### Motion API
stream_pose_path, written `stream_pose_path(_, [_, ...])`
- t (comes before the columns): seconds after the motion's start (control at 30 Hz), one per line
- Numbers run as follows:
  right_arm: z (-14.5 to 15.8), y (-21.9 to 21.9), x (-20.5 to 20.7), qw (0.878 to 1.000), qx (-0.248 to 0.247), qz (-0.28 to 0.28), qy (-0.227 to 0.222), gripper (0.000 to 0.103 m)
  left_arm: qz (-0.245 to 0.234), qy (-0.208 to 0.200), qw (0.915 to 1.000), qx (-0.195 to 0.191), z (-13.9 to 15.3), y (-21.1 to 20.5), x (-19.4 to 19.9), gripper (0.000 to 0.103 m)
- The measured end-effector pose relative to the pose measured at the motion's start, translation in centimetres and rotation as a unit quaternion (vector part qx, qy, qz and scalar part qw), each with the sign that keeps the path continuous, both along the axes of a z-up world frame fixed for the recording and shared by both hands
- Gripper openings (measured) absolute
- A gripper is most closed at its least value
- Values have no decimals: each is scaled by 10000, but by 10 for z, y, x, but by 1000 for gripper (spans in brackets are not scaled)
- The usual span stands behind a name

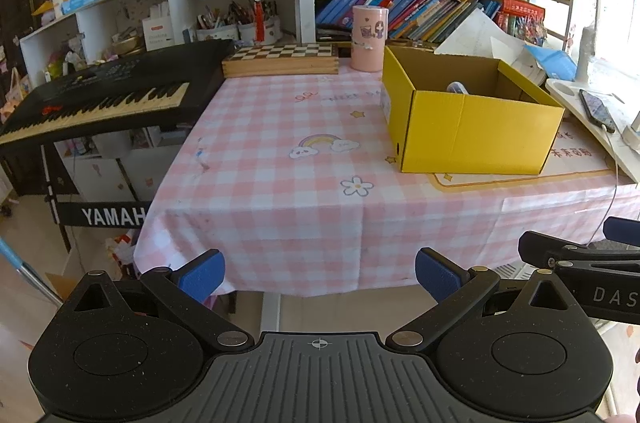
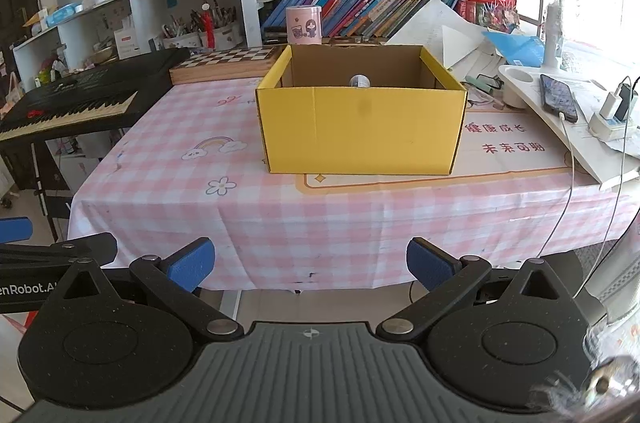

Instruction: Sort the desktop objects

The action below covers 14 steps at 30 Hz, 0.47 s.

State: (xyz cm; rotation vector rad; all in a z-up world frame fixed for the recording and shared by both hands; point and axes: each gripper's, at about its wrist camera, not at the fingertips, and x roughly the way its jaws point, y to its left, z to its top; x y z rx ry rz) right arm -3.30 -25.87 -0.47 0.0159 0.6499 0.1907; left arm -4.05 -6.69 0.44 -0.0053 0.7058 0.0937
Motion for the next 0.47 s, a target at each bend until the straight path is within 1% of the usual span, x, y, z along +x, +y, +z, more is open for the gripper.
stream_pose_path(0.23, [-3,2,-1,10000,8,-2,29,103,-16,12,10000,-87,-1,2,-2,103])
stream_pose_path(0.47, [-7,4,-2,10000,24,1,81,103,-16,1,10000,-88,-1,2,-1,103])
